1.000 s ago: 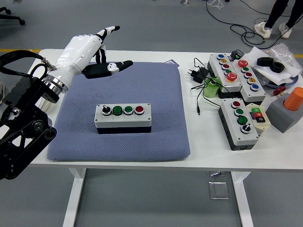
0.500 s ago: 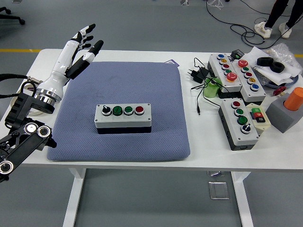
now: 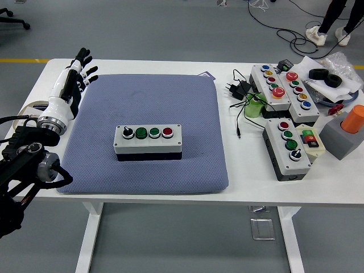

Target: Pick up the button,place it on the desk,press the button,press the button

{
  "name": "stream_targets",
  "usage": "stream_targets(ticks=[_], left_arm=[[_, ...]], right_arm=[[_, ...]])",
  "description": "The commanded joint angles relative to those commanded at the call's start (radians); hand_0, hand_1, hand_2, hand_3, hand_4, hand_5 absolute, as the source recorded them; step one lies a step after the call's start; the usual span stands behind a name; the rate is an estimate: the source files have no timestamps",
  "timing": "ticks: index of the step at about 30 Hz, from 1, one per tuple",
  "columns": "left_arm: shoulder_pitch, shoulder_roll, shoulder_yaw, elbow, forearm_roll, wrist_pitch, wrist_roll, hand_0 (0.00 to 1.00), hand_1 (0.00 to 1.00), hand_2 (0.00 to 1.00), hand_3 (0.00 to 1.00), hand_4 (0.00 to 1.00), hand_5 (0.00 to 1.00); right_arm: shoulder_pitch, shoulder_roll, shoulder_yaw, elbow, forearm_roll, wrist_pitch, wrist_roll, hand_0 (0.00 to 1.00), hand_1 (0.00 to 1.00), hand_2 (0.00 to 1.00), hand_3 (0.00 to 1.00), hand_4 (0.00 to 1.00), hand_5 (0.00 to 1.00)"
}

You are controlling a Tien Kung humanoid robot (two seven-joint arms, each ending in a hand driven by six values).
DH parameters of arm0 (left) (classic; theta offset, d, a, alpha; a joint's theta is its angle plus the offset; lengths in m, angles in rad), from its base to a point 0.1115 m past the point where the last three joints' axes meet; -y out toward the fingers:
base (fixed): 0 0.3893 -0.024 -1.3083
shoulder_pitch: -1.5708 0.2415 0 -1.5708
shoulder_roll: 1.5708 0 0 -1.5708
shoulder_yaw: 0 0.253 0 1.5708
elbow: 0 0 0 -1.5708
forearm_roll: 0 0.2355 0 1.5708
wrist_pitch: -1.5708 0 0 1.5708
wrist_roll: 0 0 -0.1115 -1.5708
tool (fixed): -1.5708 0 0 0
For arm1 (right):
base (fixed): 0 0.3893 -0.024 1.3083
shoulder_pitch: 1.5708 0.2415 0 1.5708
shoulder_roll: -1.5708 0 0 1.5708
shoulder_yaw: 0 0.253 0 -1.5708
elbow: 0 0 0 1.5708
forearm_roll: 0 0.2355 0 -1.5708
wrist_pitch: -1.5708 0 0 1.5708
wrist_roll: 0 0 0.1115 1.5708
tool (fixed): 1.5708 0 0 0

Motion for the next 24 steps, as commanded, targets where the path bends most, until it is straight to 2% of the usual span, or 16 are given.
stream_targets(ticks=[24], left_arm=[[0.007, -0.006, 0.022, 0.006, 0.0, 0.006, 0.007, 0.863, 0.922, 0.985, 0.948, 0.706, 0.998]], right_arm=[[-0.008, -0.001, -0.013, 0.0, 0.008, -0.002, 0.002, 0.627, 0.477, 0.539, 0.582, 0.279, 0.022]])
